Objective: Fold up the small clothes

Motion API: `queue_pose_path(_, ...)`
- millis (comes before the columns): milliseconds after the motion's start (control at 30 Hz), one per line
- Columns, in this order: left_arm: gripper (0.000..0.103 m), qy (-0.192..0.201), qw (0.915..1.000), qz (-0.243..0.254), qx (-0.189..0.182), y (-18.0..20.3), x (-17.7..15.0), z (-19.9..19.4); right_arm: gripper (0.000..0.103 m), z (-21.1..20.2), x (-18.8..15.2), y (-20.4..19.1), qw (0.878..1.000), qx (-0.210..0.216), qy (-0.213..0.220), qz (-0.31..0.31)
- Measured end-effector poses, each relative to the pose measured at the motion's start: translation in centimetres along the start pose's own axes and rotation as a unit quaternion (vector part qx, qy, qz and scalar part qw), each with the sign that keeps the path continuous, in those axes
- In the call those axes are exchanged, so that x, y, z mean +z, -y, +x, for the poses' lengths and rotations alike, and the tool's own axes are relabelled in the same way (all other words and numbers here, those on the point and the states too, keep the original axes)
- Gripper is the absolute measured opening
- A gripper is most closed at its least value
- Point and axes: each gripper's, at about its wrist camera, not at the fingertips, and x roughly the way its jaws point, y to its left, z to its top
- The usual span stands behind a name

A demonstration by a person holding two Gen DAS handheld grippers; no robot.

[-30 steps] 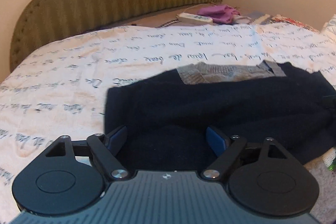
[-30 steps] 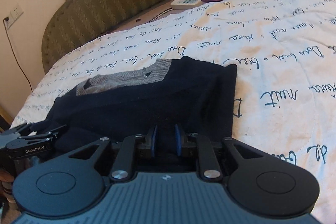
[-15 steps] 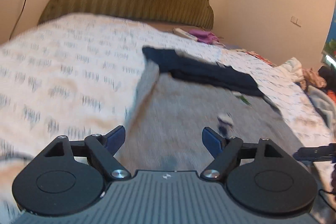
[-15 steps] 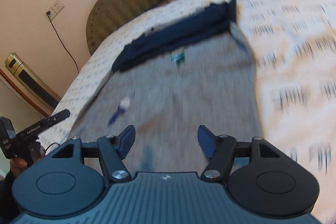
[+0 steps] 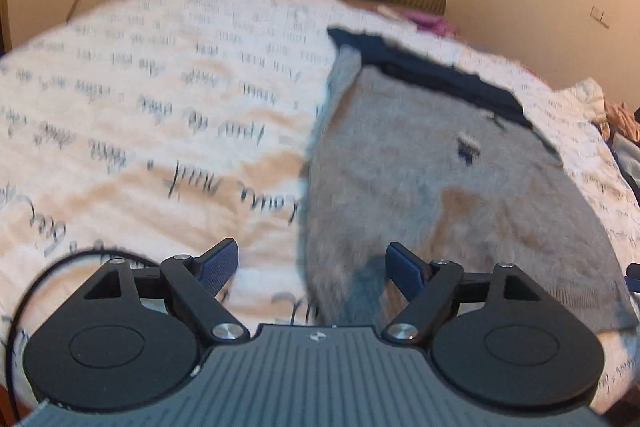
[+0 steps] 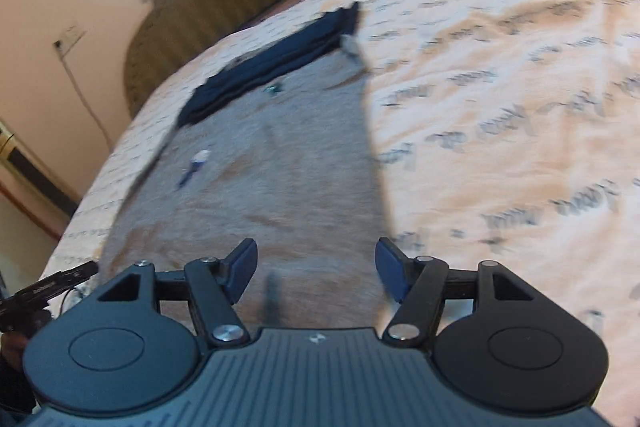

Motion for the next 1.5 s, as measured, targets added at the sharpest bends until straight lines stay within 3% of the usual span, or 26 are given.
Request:
queue_pose_path(167,0.086,0.0,0.9995,0.028,-0.012,1.5,-0.8,-0.3,0.066,-0.1,-1.2,0.3,0.999,0.044,-0.02,0.007)
queue_pose_path(267,0.074,0.021,0.9987,0.043,0.017,2.4,-0.2,-0.9,0.063,0.0,-1.0,-1.3,0.999,0.006,-0.014,-0.029)
queue_pose_path(333,0.076,0.071,0.9964,0.034,0.032,2.9,1.3,-1.8,0.064,-0.5,-0.2,-2.3,0.998,-0.028,0.016,-0.051)
queue_pose_path(400,0.089,0.111,0.9929,0.021,0.035,4.3,3.2,-1.6,0.066,-1.0,1.3,-3.6,0.992,-0.058,0.074,-0.08)
queue_pose_path(433,0.093,0.124,0.9916,0.024,0.029,5.3,4.1,-1.0,0.069,-0.4,2.2,-4.5,0.99,-0.061,0.092,-0.09)
queue_pose_path(533,0.092,0.154,0.9854,0.064,0.036,9.9,5.4,2.5,0.078,3.5,5.2,-7.5,0.989,-0.04,0.104,-0.095)
queue_pose_path(600,0.087,0.135,0.9837,0.11,0.045,13.0,5.6,5.7,0.078,7.9,6.7,-9.7,0.99,-0.035,0.09,-0.101)
queue_pose_path(667,0.086,0.092,0.9847,0.128,0.074,14.8,5.3,8.2,0.078,12.0,7.3,-11.3,0.99,-0.058,0.065,-0.111)
queue_pose_path(733,0.086,0.035,0.9883,0.126,0.079,15.0,4.7,9.9,0.078,14.9,6.8,-12.3,0.986,-0.096,0.041,-0.127)
queue_pose_path(800,0.092,0.027,0.9904,0.118,0.067,14.1,3.8,9.7,0.078,15.9,5.2,-13.0,0.977,-0.129,0.04,-0.162)
queue_pose_path(967,0.096,0.017,0.993,0.098,0.063,13.0,3.3,8.8,0.085,14.0,2.6,-13.0,0.972,-0.145,0.048,-0.179)
queue_pose_path(1167,0.097,0.021,0.9906,0.117,0.067,13.0,2.5,7.8,0.086,11.3,0.4,-12.6,0.969,-0.155,0.048,-0.185)
queue_pose_path(1267,0.097,0.02,0.9909,0.115,0.068,12.8,2.2,7.3,0.094,10.4,-0.7,-12.6,0.966,-0.163,0.046,-0.194)
queue_pose_path(1500,0.098,0.016,0.9906,0.118,0.068,12.1,1.2,6.1,0.096,9.1,-2.1,-12.0,0.968,-0.16,0.048,-0.186)
